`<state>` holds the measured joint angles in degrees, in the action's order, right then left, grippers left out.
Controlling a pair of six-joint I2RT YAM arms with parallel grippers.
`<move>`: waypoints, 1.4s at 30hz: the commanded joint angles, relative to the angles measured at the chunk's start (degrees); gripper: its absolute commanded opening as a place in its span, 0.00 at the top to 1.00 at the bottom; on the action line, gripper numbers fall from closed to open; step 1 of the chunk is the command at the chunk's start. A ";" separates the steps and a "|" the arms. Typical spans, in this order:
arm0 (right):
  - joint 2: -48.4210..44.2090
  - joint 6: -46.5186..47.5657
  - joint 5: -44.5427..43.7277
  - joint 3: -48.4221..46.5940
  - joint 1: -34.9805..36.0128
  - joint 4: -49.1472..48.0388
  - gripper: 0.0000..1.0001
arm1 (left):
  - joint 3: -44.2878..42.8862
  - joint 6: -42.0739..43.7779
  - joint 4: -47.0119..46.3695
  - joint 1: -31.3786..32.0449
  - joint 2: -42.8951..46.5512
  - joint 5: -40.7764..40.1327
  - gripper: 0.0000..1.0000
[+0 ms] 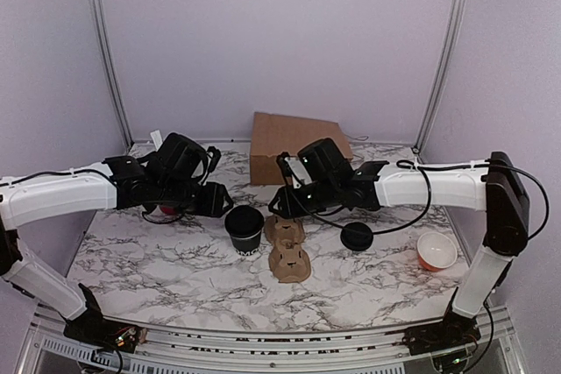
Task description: Pack the takeout coffee
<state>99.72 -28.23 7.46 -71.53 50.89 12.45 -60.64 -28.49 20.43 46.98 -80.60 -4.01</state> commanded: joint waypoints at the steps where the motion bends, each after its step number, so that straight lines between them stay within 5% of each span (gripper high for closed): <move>1: 2.65 0.45 1.01 -3.37 0.45 -0.37 0.72 | -1.58 -0.92 1.20 1.41 -2.26 -1.07 0.52; 23: 5.48 -1.16 1.46 -5.83 7.06 1.24 0.71 | -1.20 2.75 4.31 1.71 -4.57 -4.24 0.56; 42: 6.25 -6.11 4.88 -5.49 4.83 -4.99 0.72 | 0.73 3.40 5.15 2.04 -4.99 -4.38 0.57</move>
<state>105.84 -31.79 10.00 -76.99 57.04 11.27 -60.84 -25.30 24.29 48.66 -85.21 -8.01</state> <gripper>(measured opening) 0.278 0.436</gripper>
